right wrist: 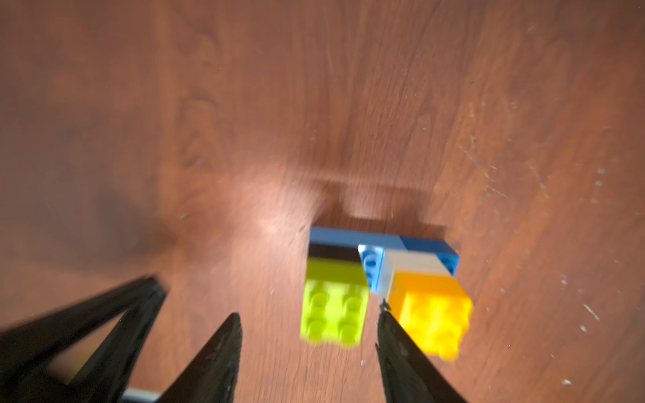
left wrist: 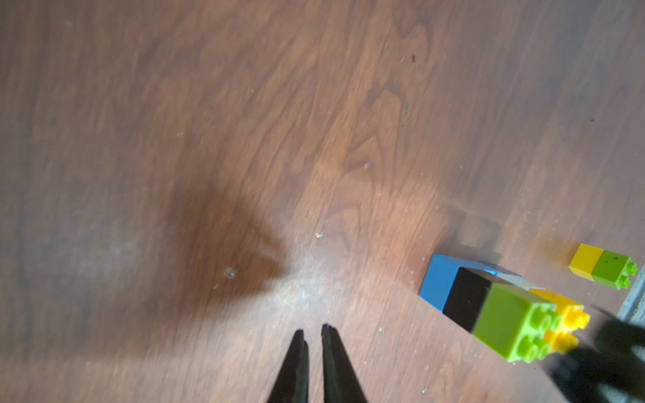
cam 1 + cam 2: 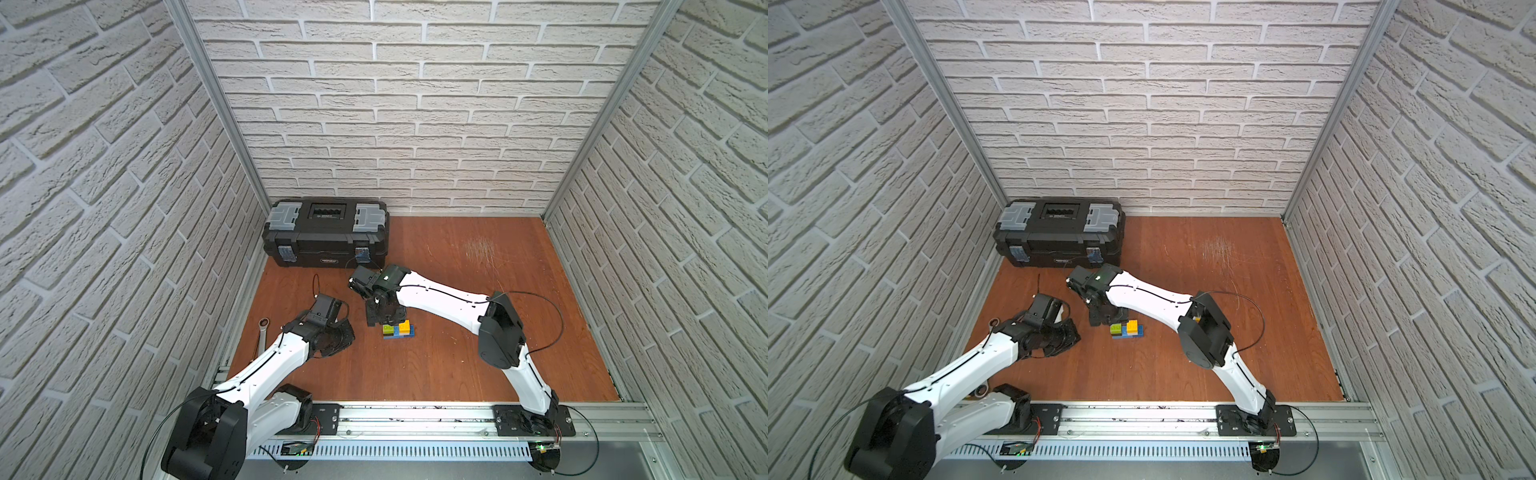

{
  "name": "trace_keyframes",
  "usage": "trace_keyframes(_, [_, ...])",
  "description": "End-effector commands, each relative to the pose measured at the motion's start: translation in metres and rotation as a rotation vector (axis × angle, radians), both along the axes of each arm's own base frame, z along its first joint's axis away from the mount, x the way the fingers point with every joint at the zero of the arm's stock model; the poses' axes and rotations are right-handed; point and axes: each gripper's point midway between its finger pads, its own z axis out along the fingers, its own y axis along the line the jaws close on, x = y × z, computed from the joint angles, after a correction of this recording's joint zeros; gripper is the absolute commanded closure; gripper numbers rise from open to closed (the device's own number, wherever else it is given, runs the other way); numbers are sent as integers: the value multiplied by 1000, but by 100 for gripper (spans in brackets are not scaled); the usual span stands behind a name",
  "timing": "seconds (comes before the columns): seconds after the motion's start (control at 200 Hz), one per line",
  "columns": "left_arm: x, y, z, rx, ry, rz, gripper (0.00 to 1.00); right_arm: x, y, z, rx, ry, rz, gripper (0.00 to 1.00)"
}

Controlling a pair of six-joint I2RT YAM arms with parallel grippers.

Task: Assemble the number 4 with lego
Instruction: Assemble the lego brick with the lego brick, then adjust the lego brick at the center of the board, then pick up the lego brick from the center of the board.

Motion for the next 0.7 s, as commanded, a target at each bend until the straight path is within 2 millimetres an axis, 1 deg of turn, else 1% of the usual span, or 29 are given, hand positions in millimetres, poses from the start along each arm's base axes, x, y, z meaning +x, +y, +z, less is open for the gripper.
trace_keyframes(0.0, [0, -8, 0, -15, -1, -17, 86, 1, -27, 40, -8, -130, 1, 37])
trace_keyframes(0.01, [-1, -10, 0, -19, -2, -18, 86, 4, -30, 41, -17, -148, -7, 37])
trace_keyframes(0.03, [-2, -13, -1, -29, -1, -22, 86, 6, -40, 52, -13, -181, -17, 37])
trace_keyframes(0.105, [-7, -26, -4, -66, 3, -40, 86, 16, -81, 51, -59, -201, -62, 33])
trace_keyframes(0.19, [-12, -43, -7, -130, 8, -56, 86, 24, -128, 41, -89, -172, -111, 30])
trace_keyframes(0.29, [-15, -54, -8, -164, 12, -61, 86, 32, -180, 28, -126, -145, -162, 26])
trace_keyframes(0.395, [-17, -60, -7, -174, 3, -64, 85, 38, -219, 10, -135, -125, -200, 23])
trace_keyframes(0.46, [-19, -63, -9, -170, 8, -70, 85, 38, -236, -1, -126, -87, -217, 23])
trace_keyframes(0.53, [-19, -66, -11, -163, 16, -80, 84, 38, -249, -10, -118, -54, -231, 23])
trace_keyframes(0.695, [-13, -69, -16, -147, 23, -73, 85, 40, -263, -30, -86, -9, -247, 24])
